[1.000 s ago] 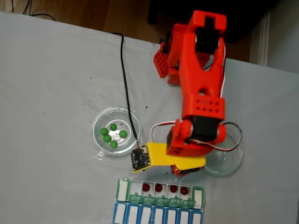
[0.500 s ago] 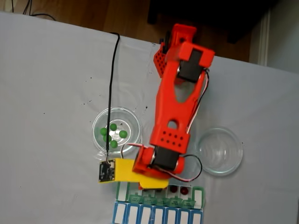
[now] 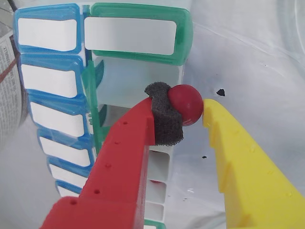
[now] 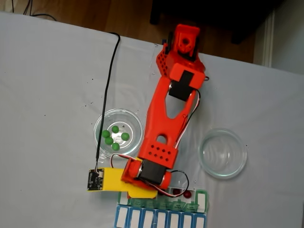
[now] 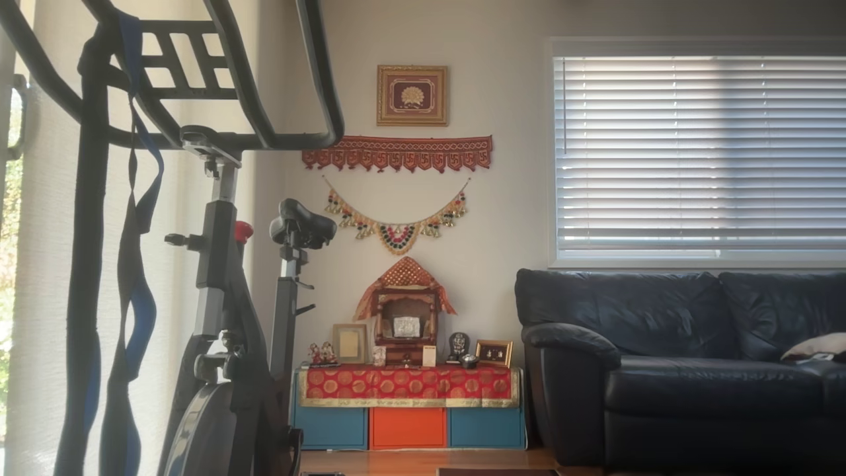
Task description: Sort medicines into box.
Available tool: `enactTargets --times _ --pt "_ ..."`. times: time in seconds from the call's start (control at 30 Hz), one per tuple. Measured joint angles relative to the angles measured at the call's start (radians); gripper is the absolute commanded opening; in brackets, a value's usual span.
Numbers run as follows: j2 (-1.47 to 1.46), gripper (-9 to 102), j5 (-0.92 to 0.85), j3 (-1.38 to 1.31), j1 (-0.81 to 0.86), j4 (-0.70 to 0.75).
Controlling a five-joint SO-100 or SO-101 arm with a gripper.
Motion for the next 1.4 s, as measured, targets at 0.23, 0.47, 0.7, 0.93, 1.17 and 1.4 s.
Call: enactTargets --times 0.23,0.47,0.7,0.93,1.17,1.4 --pt "-0.026 1 0.037 0.000 -0.021 -0.058" --pt "-0.074 1 0.052 -0.032 -0.034 -0.078" --pt "-0.074 1 0.069 -0.032 -0.037 -0.089" --pt "-0.074 1 0.069 -0.032 -0.028 -0.075" --pt "-0.064 1 0.069 -0.032 -0.021 -0.052" --pt "-0.064 1 0.051 -0.041 -0.018 -0.017"
